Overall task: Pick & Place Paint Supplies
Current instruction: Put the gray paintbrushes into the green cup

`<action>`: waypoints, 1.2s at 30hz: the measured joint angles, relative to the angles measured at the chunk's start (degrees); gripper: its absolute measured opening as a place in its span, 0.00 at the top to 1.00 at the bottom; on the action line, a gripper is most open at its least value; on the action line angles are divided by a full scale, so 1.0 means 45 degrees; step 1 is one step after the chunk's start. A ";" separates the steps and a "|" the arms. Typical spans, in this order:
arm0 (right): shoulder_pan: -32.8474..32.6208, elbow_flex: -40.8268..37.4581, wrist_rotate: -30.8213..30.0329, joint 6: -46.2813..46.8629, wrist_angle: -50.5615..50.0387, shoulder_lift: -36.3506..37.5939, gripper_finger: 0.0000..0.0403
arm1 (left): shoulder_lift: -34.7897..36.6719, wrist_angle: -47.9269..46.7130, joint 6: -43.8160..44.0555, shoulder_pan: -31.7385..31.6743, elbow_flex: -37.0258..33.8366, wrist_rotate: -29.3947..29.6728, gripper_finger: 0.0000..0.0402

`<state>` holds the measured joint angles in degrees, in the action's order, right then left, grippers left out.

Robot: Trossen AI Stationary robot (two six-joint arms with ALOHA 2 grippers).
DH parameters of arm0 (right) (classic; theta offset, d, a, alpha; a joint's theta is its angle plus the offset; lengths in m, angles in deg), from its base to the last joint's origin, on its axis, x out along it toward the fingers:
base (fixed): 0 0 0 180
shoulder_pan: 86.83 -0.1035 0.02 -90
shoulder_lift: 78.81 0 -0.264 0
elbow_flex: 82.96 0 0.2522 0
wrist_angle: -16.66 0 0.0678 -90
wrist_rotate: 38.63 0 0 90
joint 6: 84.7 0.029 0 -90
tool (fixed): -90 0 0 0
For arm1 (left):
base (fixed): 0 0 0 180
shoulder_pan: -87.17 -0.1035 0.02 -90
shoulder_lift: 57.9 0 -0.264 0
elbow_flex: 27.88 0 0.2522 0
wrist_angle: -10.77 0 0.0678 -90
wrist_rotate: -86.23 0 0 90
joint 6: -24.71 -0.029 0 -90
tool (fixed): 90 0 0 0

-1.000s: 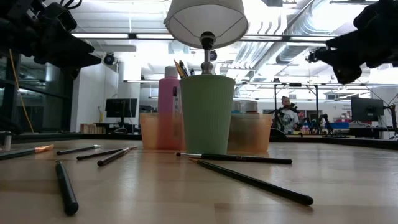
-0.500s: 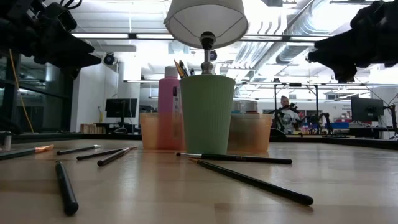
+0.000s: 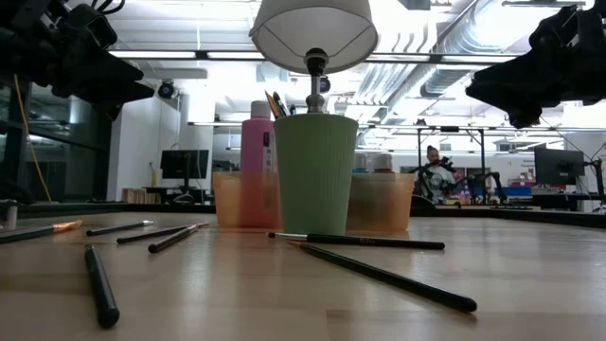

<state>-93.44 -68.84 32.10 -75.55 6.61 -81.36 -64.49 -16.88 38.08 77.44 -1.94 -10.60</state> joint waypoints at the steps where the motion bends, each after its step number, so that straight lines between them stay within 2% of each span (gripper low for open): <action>1: 0.0000 0.0000 0.0000 0.0000 0.0000 0.0000 0.57 | 0.0000 0.0000 0.0000 0.0000 -0.0004 0.0000 0.57; 31: 0.0000 -0.0010 -0.0013 0.0005 -0.0010 -0.0005 0.57 | 0.0004 0.0169 0.0017 0.0003 -0.0001 0.0001 0.57; 36: 0.0000 -0.0010 -0.0013 0.0002 -0.0010 -0.0005 0.57 | 0.0001 0.0176 0.0939 0.0004 0.0004 0.0251 0.57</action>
<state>-93.44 -68.88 32.04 -75.55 6.56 -81.38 -64.48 -16.09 42.31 77.45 -1.92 -9.47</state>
